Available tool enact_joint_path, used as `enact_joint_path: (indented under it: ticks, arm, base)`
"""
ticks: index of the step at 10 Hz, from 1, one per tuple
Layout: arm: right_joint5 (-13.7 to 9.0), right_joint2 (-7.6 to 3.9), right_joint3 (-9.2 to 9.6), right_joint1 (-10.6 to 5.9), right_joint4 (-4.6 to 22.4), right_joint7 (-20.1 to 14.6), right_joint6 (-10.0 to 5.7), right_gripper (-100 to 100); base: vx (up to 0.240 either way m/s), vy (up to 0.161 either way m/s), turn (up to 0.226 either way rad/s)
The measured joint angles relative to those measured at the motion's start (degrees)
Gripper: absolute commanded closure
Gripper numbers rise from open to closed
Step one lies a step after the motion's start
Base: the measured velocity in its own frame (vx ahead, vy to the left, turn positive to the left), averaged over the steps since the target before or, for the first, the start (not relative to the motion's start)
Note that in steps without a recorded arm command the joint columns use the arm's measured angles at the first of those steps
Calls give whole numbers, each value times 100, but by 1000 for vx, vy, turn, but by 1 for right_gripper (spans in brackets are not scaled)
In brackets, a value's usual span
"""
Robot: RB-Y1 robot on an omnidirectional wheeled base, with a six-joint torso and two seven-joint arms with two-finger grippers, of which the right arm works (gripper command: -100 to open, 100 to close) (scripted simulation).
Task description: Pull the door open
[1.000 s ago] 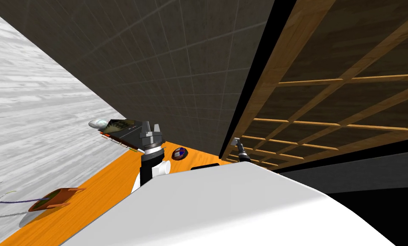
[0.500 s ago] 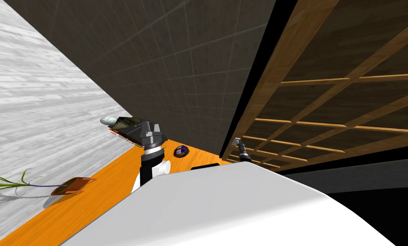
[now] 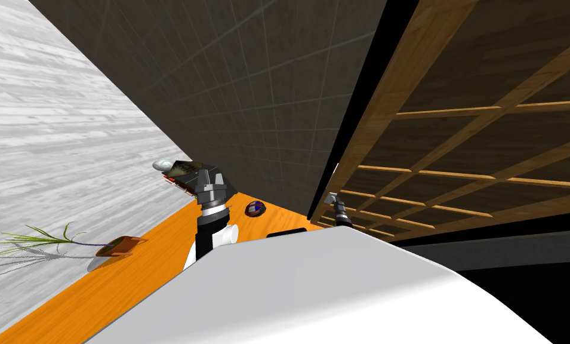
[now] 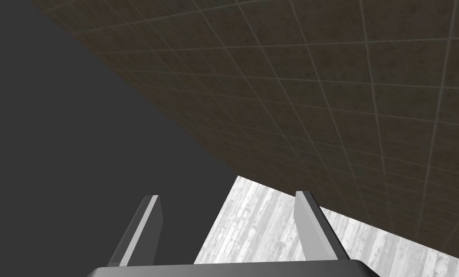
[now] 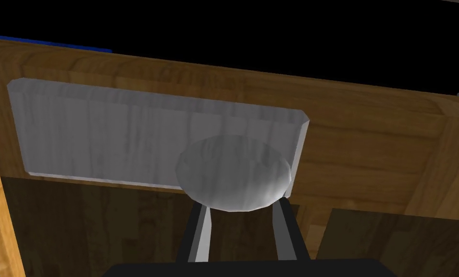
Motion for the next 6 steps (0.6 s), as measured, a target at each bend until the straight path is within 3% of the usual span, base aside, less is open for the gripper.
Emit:
enact_joint_path:
  ticks: [4, 6]
  arm:
    - [-280, -69, 84, -36, 144, -551, -41, 100]
    - [-413, -118, 126, -21, 170, -823, -41, 100]
  base:
    - [-46, 1, 66]
    - [-59, -8, 132]
